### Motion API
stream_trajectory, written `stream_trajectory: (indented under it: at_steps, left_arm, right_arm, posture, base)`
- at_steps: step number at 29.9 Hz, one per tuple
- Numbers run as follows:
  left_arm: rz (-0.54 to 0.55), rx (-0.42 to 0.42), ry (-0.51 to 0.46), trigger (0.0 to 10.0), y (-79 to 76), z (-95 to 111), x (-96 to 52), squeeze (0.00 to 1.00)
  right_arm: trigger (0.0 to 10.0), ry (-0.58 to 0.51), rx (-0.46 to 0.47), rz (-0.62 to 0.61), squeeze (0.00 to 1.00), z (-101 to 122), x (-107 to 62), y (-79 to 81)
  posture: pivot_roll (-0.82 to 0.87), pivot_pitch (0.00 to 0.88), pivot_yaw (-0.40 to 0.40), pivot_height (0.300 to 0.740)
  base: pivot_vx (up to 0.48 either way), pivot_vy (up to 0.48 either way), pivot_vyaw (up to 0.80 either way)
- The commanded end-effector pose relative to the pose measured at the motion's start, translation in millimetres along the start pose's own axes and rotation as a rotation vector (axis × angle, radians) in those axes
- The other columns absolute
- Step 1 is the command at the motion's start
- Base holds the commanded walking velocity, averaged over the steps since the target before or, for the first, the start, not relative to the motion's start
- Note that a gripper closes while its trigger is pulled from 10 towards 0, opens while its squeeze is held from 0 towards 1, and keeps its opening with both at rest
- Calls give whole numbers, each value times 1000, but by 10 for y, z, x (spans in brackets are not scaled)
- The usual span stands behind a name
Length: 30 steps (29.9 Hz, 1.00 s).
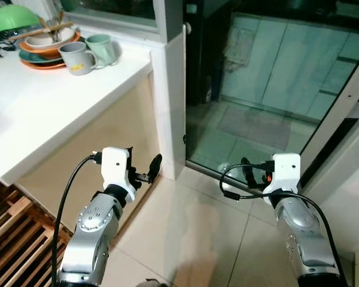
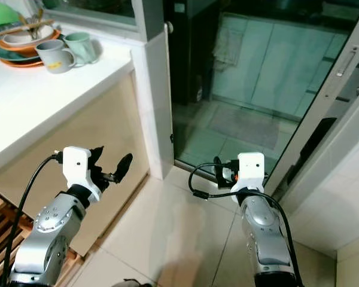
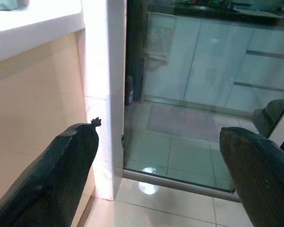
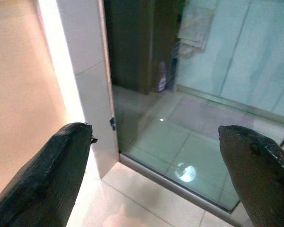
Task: Restocking fridge
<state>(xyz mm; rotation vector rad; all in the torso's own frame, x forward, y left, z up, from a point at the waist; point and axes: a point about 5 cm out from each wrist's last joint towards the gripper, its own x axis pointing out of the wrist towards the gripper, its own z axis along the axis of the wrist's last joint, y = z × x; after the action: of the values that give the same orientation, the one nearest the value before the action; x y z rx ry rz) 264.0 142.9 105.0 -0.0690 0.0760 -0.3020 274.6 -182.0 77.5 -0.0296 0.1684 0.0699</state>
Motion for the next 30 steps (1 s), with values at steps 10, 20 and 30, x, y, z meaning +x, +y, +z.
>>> stream_trajectory:
  at_steps: [10, 20, 30]
  left_arm:
    - [140, 48, 18, 10000, 157, -17, 57, 0]
    - [230, 1, 26, 10000, 263, -64, 52, 0]
    - [321, 44, 16, 10000, 364, -30, 29, 0]
  right_arm:
    - [10000, 5, 12, 13, 0, -39, 30, -27]
    - [10000, 13, -7, 64, 0, -88, 39, 24]
    - [10000, 18, 1, 64, 0, -122, 43, 10]
  posture:
    - [-94, 0, 82, 740]
    - [-87, 0, 74, 740]
    - [-82, 0, 70, 740]
  base:
    - [0, -480, 497]
    - [0, -96, 440]
    - [-291, 252, 440]
